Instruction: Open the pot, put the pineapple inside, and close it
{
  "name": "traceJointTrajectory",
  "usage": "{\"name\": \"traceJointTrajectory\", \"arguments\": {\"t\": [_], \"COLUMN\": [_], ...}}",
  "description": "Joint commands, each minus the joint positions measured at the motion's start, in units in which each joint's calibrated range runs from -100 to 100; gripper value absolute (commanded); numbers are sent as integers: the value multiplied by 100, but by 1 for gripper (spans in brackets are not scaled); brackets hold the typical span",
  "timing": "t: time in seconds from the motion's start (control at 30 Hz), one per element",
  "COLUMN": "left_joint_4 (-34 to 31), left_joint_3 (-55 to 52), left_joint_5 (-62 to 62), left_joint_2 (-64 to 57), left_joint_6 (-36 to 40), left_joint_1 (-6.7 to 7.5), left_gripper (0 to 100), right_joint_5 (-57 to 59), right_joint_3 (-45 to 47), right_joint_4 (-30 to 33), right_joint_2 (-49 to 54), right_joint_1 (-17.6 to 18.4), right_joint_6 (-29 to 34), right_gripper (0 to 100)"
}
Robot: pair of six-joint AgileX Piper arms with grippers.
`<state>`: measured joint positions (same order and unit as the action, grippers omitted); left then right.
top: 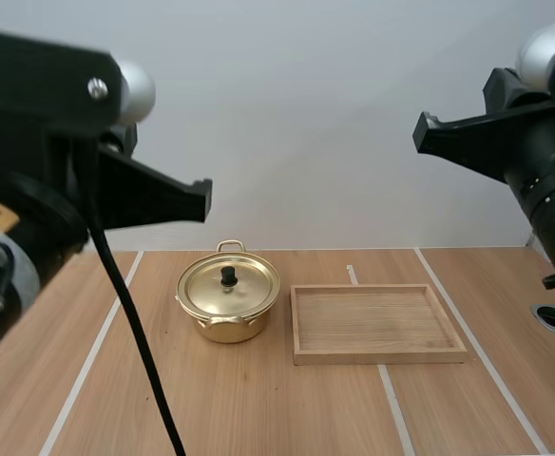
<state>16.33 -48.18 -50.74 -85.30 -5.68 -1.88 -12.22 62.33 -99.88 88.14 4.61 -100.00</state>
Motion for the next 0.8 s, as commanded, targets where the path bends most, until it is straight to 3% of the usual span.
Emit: {"name": "traceJointTrajectory", "arguments": {"t": [0.0, 0.4, 0.67, 0.77], "left_joint_4": [-37, -195, -195, -274], "left_joint_3": [-1335, -1880, -1880, -2167], "left_joint_5": [248, 508, 508, 1104], "left_joint_2": [-681, -818, -818, -818], "left_joint_6": [152, 148, 148, 148], "left_joint_1": [-5, -5, -5, -5], "left_gripper": [0, 0, 0, 0], "right_joint_5": [42, -124, -1421, -2120], "right_joint_3": [578, 1824, 2332, 2482], "right_joint_4": [-12, -12, -12, -12], "right_joint_2": [332, 411, 411, 411], "right_joint_1": [-20, 226, 315, 315], "right_joint_6": [0, 0, 0, 0], "right_gripper": [0, 0, 0, 0]}}
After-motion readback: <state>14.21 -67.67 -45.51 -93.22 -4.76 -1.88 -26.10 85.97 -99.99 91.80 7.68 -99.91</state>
